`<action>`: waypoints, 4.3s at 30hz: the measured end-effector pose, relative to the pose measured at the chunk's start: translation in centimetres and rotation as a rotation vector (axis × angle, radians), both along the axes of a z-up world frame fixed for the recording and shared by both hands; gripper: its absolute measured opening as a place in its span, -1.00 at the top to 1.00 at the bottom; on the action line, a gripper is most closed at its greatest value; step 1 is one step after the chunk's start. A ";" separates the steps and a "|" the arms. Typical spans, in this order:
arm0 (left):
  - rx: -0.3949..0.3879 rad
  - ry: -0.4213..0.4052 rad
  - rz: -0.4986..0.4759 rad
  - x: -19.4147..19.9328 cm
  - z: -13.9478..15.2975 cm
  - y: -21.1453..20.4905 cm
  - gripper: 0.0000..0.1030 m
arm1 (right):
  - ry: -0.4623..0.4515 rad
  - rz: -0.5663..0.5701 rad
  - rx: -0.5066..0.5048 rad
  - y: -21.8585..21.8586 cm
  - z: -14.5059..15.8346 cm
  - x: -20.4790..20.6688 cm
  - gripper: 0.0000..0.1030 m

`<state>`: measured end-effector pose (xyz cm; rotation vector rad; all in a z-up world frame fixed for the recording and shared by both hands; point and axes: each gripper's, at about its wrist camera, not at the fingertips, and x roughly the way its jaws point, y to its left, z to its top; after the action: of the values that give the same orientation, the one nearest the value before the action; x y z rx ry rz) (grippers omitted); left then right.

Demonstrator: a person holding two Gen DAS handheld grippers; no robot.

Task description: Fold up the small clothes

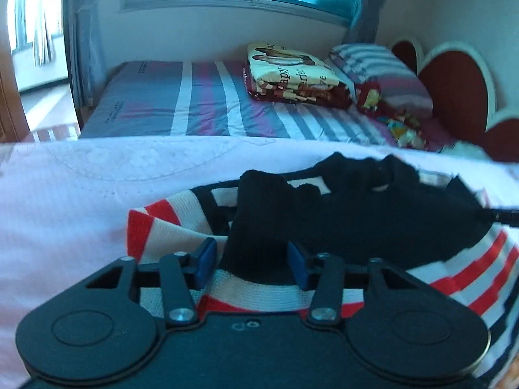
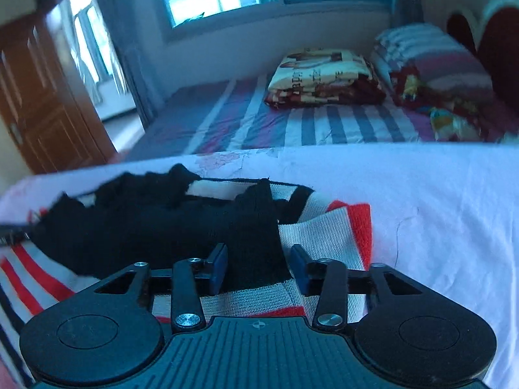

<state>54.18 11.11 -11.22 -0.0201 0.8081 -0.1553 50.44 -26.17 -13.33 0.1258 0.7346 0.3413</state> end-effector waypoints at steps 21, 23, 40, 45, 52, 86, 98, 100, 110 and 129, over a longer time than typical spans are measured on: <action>0.060 -0.119 0.136 0.2 -0.8 0.2 0.49 | -0.071 -0.133 -0.029 -0.2 -2.4 0.3 0.74; 0.040 -0.124 0.188 0.1 -0.2 0.8 -0.16 | -0.080 -0.170 -0.062 -0.3 -1.3 0.1 -0.27; 0.143 -0.121 0.009 -0.2 -1.3 -6.3 -0.25 | -0.090 0.010 -0.239 7.8 -1.7 -0.3 0.10; 0.180 -0.155 -0.027 -1.8 -1.3 -3.8 -0.26 | -0.064 -0.038 -0.186 2.4 -2.0 -0.6 0.10; 0.191 -0.226 -0.023 -4.0 1.0 -6.6 -0.24 | -0.134 0.000 -0.115 4.8 1.0 -4.0 0.10; 0.098 -0.170 0.041 -15.1 -0.9 -5.0 -0.30 | 0.051 -0.140 0.008 -2.7 -0.9 -14.9 0.09; 0.110 -0.150 0.019 -15.5 -1.2 -4.1 -0.29 | 0.049 -0.123 -0.010 -3.7 -1.7 -17.6 0.90; 0.114 -0.150 0.006 -15.7 -1.4 -3.9 -0.29 | 0.040 -0.121 -0.035 -3.3 -1.6 -17.5 0.89; 0.035 -0.166 -0.059 -15.4 0.2 -11.0 -0.29 | -0.090 0.022 -0.101 7.1 0.2 -17.0 0.66; 0.125 -0.097 0.132 -16.8 -0.3 -3.9 -0.31 | -0.089 -0.115 -0.227 2.2 -1.0 -17.5 0.66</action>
<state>37.40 7.17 -11.53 0.0519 0.7158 0.0189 32.89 -23.94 -14.31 -0.0609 0.6700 0.1513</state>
